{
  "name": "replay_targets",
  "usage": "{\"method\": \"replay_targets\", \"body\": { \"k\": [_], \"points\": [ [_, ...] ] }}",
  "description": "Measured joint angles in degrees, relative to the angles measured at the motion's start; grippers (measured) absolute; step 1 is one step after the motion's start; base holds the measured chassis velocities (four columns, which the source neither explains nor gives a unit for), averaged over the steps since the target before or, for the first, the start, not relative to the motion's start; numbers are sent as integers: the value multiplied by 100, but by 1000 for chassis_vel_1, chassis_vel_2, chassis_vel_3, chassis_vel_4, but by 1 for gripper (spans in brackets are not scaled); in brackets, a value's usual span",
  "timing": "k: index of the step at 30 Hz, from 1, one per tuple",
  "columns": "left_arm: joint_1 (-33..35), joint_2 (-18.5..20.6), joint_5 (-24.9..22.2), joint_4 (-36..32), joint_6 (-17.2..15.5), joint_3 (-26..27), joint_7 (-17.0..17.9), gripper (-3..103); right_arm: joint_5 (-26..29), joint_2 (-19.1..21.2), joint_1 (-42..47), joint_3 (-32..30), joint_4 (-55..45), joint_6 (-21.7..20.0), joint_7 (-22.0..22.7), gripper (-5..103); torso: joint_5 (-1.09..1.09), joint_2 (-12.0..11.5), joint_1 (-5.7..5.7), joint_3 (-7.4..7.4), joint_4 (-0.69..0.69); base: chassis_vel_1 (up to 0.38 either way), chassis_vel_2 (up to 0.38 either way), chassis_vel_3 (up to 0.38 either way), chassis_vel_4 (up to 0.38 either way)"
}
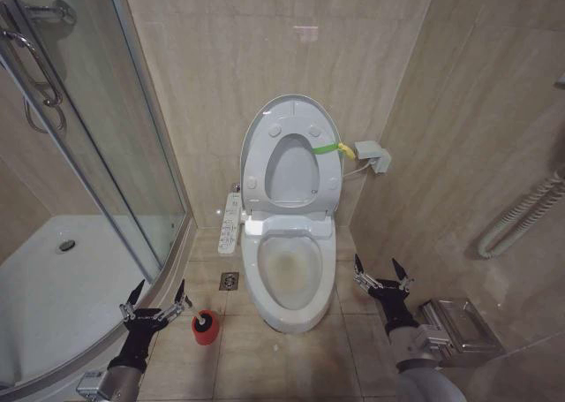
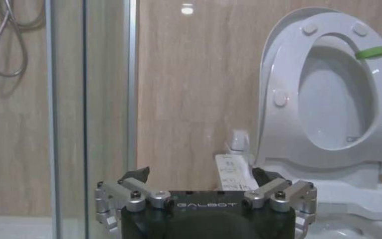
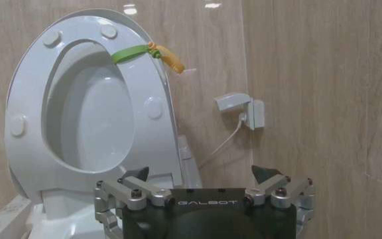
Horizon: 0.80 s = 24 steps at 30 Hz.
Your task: Open the toilet lid, clean the toilet bowl with a toilet brush, close the toilet lid, and flush.
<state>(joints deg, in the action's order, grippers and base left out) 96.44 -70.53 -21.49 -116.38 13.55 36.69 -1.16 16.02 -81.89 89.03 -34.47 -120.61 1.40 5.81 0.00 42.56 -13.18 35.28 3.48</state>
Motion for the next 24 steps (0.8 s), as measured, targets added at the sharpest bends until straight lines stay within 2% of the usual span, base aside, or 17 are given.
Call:
{"method": "replay_targets", "body": {
  "k": [5,7,12,16,24],
  "points": [
    [43,-71,-4,92,214,106,-266,100,0,0,0,0,0,0,0,100,0,-1,0,0,0,0,0,0,0],
    [47,-91,-14,124,272,119,-263,100,0,0,0,0,0,0,0,100,0,-1,0,0,0,0,0,0,0],
    [98,-138,-60,127,159,175,-35,100,0,0,0,0,-1,0,0,100,0,-1,0,0,0,0,0,0,0],
    [140,-142,123,88,-10,239,83,100,0,0,0,0,0,0,0,100,0,-1,0,0,0,0,0,0,0],
    [158,-151,170,90,-18,254,187,100,0,0,0,0,0,0,0,100,0,-1,0,0,0,0,0,0,0]
  ]
}}
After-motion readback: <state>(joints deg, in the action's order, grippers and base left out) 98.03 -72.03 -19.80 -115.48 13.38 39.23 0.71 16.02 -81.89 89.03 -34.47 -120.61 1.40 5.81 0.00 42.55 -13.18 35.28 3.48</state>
